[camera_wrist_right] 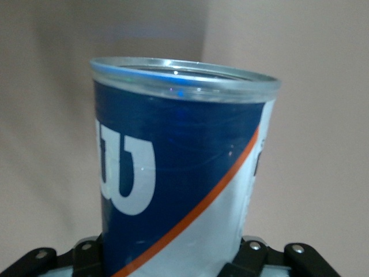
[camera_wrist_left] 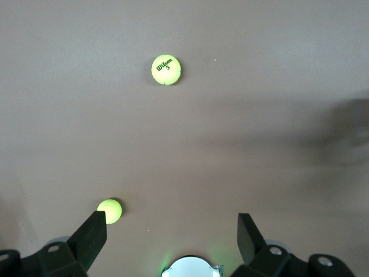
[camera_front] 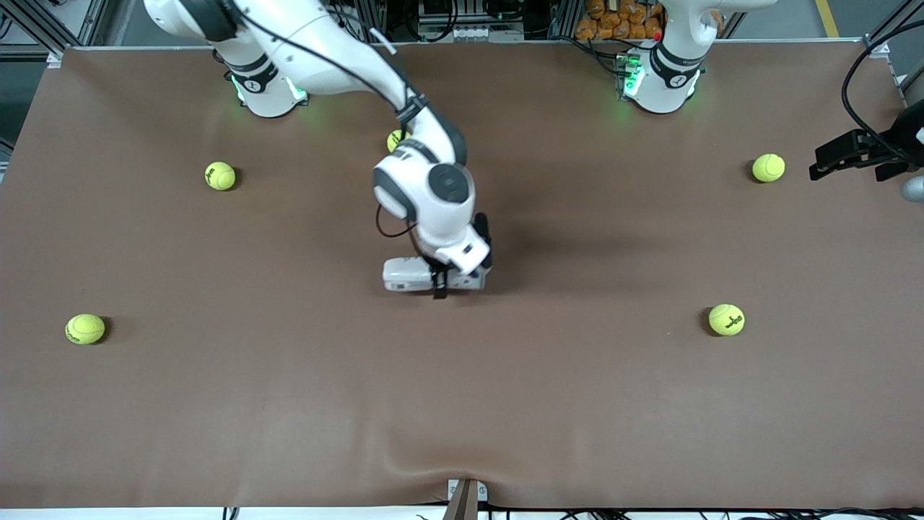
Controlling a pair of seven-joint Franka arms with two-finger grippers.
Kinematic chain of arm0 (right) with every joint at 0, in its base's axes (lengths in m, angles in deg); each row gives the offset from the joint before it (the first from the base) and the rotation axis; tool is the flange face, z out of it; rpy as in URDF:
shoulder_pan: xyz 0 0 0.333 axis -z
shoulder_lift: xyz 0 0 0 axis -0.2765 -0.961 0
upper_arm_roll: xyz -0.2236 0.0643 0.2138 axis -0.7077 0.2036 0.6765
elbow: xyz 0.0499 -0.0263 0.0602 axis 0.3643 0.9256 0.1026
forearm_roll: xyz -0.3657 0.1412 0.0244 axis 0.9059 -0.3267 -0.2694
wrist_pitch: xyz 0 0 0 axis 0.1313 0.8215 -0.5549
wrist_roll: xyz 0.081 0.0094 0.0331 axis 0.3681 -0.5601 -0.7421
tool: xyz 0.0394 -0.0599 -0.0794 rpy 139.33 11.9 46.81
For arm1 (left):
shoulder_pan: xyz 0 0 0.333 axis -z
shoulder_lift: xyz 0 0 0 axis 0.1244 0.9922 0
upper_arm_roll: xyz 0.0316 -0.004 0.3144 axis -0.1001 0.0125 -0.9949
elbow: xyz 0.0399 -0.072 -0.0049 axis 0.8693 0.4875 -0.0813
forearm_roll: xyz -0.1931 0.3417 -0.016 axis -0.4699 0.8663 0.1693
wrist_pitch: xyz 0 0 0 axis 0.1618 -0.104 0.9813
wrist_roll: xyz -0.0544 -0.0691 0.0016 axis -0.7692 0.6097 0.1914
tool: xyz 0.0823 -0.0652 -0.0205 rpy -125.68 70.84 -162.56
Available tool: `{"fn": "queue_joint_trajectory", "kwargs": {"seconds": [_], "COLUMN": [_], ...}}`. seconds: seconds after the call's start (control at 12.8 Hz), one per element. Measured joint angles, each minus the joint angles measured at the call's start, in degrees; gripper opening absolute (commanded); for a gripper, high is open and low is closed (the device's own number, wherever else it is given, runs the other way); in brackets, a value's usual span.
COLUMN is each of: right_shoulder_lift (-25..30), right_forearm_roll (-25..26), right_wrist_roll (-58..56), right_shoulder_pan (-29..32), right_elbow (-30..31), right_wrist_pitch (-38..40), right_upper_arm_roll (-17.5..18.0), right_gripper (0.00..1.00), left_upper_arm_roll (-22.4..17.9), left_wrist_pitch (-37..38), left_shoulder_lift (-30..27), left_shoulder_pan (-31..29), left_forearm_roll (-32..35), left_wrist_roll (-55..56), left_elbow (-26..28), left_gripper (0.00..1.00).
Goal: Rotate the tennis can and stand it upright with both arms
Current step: 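Drag the can with the right gripper toward the table middle, then release the can and withdraw the right gripper while the left gripper approaches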
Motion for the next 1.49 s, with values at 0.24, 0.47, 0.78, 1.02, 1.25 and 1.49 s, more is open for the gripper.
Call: {"fn": "queue_joint_trajectory", "kwargs": {"seconds": [0.24, 0.47, 0.78, 1.02, 1.25, 1.49], "right_shoulder_lift": [-2.55, -3.18, -0.64, 6.13, 12.55, 16.61], "right_forearm_roll": [2.57, 2.6, 2.08, -2.59, -3.41, -4.15], "right_wrist_roll": [1.62, 1.66, 4.93, 8.45, 17.77, 21.96], "right_shoulder_pan": [-1.0, -0.72, -0.85, -0.88, 2.07, 12.11], "right_elbow": [0.07, -0.27, -1.94, -2.65, -2.63, -2.6], "right_wrist_pitch": [-0.64, -1.24, 2.4, 11.08, 17.72, 19.52], "right_upper_arm_roll": [-0.55, -1.26, -1.01, -0.89, -1.71, -2.27], "right_gripper": [1.0, 1.0, 1.0, 1.0, 1.0, 1.0], "left_upper_arm_roll": [0.0, 0.0, 0.0, 0.0, -0.02, -0.06], "left_wrist_pitch": [0.0, 0.0, 0.0, -0.44, -1.38, -3.32], "left_shoulder_lift": [0.04, 0.23, 0.71, 2.21, 6.12, 11.35], "left_shoulder_pan": [-0.06, -0.08, -0.11, -0.16, -0.21, -0.67], "left_forearm_roll": [0.0, 0.0, 0.0, -2.09, -8.95, -19.51], "left_wrist_roll": [0.0, 0.0, 0.0, 0.0, 0.0, 0.06], "left_elbow": [0.01, 0.03, 0.07, 0.15, 0.21, 0.4], "left_gripper": [1.0, 1.0, 1.0, 1.0, 1.0, 1.0]}}
